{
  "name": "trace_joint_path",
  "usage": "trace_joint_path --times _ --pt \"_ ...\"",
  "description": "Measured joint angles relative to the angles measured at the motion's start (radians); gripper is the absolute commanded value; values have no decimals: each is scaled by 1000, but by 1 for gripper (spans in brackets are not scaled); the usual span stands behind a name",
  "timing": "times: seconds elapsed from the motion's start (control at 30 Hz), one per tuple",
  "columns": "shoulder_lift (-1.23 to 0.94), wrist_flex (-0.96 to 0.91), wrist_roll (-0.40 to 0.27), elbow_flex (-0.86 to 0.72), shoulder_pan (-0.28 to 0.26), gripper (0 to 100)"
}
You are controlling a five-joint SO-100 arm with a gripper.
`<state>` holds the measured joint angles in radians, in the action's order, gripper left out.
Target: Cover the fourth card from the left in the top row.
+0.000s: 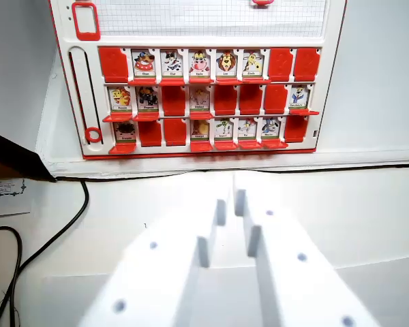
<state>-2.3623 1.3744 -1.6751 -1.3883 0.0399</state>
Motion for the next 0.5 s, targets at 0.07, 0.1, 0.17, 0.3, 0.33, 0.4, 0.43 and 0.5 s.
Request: trace_joint_path --times 0.07,0.1,0.17,0.3,0.33,0.4,0.43,0.5 --pt "-2 -54 -8 -51 14 0" --pt "-2 -91 -9 -83 20 0" --pt "-3 -181 0 -158 28 0" --pt "5 -367 6 -305 41 0" --pt "15 -414 3 -341 44 0" --pt "41 -499 -5 -399 46 0" --pt "58 -541 -12 -426 46 0" --pt "97 -621 -23 -471 43 0"
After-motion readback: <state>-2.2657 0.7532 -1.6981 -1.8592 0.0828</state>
